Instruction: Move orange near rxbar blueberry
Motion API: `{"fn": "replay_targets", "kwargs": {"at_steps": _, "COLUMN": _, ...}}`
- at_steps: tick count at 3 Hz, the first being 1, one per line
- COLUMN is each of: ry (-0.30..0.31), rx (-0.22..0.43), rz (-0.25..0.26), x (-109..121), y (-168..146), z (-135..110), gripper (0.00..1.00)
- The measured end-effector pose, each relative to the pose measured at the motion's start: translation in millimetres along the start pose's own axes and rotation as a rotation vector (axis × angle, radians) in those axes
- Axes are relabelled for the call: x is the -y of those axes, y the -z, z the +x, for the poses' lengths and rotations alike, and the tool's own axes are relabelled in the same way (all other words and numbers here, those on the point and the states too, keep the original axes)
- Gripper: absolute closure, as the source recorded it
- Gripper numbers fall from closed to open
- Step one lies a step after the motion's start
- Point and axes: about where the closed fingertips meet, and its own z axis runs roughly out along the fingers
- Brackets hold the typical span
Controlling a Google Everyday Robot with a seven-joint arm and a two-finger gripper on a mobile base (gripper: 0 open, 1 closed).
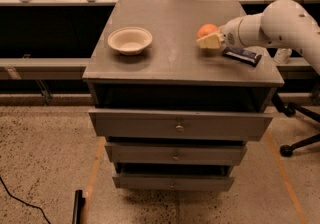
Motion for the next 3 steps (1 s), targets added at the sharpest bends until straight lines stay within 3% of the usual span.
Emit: {"fn": "replay_targets", "kwargs": {"at_steps": 3, "ry": 0.006, "rx": -0.046, "rz": -0.029, "x": 2.1, "y": -11.3, "z": 17.6, "gripper": 0.05}}
